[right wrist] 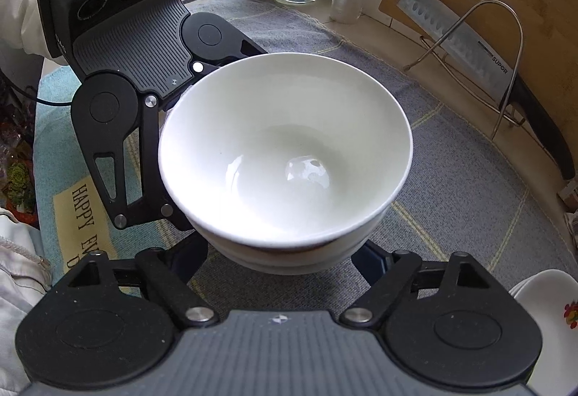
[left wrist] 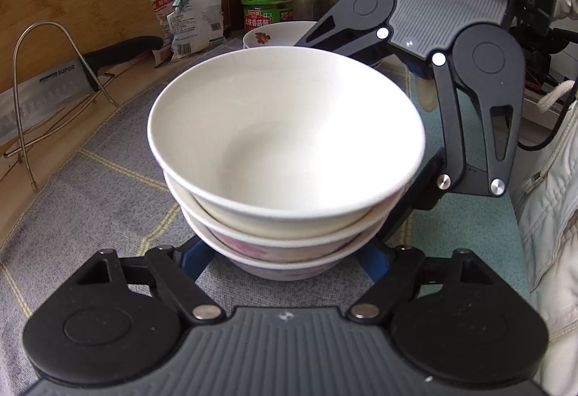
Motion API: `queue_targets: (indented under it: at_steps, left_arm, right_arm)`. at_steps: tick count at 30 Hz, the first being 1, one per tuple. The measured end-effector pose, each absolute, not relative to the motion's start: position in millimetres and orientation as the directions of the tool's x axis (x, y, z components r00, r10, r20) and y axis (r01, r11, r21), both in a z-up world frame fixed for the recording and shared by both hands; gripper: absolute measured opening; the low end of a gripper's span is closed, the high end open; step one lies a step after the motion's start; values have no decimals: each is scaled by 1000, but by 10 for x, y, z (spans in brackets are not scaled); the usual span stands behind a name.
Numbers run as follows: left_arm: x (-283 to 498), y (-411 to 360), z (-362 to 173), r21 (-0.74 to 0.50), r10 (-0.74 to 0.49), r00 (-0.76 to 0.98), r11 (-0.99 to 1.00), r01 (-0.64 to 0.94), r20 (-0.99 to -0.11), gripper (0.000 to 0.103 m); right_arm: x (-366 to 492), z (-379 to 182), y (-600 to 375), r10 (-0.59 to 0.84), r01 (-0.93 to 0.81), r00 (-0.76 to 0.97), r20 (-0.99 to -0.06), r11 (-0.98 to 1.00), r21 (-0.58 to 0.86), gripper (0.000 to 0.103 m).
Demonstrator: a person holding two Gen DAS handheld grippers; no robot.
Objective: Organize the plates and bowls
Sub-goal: 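Lift the bowl stack with the right gripper and carry it over the plate stack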
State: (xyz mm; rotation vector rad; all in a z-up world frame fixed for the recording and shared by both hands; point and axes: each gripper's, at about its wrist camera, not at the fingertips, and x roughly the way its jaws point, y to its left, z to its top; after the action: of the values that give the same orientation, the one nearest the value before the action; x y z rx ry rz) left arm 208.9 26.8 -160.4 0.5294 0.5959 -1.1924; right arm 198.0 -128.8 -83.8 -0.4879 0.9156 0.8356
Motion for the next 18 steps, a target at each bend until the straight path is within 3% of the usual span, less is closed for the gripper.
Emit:
queue_targets:
  at_steps: [18]
  left_arm:
    - [2075, 261, -1535, 133, -666, 259, 235, 963, -700, 82]
  right_arm:
    - [2016, -785, -1266, 397, -807, 342, -852, 588, -50, 88]
